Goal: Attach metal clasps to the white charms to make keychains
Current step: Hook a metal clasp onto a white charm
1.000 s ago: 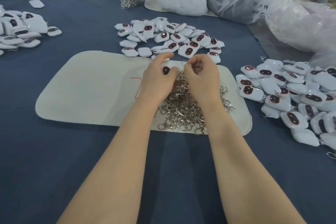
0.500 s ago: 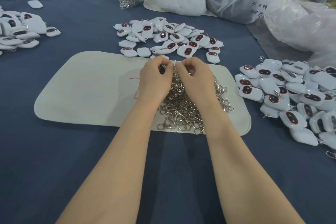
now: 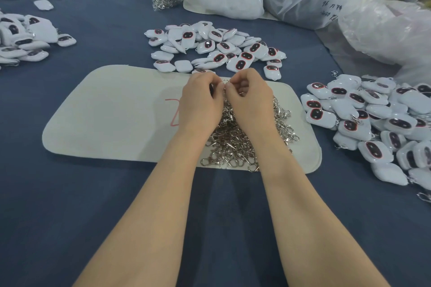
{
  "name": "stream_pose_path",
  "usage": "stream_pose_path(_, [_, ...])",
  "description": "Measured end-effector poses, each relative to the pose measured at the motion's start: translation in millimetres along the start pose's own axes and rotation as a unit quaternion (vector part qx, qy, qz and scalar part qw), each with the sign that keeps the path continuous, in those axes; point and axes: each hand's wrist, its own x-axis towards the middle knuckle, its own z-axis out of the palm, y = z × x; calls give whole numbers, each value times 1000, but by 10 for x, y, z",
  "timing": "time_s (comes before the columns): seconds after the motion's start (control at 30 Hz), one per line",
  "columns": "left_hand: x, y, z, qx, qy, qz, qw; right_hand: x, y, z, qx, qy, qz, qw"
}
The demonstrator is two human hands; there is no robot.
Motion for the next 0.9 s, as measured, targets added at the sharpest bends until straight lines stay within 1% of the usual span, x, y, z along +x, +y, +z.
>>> stream_pose_path(0.9, [2, 10, 7, 9, -1, 17, 1000, 14, -2, 0, -2, -5, 25, 1000])
